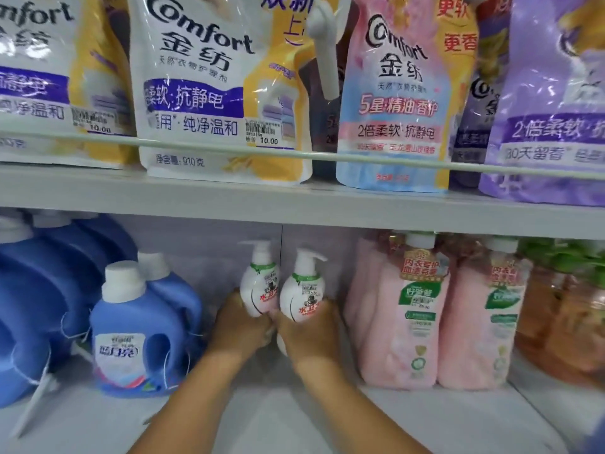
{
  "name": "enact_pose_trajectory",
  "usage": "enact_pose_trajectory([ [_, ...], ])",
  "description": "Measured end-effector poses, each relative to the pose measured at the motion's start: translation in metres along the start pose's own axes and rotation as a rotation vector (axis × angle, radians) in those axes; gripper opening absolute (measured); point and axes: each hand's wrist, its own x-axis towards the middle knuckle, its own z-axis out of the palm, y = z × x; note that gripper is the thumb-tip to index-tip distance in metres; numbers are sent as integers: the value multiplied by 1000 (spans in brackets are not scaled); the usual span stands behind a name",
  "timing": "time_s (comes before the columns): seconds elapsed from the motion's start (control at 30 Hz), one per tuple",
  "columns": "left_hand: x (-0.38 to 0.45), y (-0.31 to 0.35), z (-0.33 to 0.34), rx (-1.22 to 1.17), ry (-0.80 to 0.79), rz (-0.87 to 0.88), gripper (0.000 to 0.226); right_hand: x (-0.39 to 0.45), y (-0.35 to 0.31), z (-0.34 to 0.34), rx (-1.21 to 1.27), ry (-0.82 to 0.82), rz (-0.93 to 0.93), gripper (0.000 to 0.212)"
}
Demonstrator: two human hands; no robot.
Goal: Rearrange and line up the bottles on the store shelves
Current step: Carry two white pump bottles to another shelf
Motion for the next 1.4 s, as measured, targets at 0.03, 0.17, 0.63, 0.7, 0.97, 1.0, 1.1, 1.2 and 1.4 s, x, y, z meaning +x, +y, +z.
enact_pose_trajectory([
  [0.03, -21, 6, -2, -5, 27, 17, 10, -14, 0, -7, 77, -37, -1, 64],
  [0.17, -94, 9, -7, -118, 82, 36, 28, -73, -10, -71, 165, -138, -105, 51],
  [0.63, -376, 151, 222, -265, -73, 214, 38, -172, 62, -494, 288, 30, 51, 61],
  [0.7, -387, 169, 275, -278, -192, 178, 32, -171, 73, -559, 293, 68, 60, 53],
  [0.97, -420, 245, 447, -328, -433, 231, 35, -147, 105, -752, 237, 243, 75, 43],
  [1.0, -424, 253, 464, -328, -459, 238, 34, -143, 111, -769, 229, 269, 80, 41],
  [1.1, -429, 272, 511, -308, -539, 247, 32, -128, 130, -812, 221, 333, 70, 37],
  [1.2, -427, 284, 565, -293, -549, 253, 33, -104, 152, -847, 199, 367, 50, 37],
  [1.4, -404, 308, 676, -325, -613, 295, 32, -25, 202, -902, 152, 449, 54, 32],
])
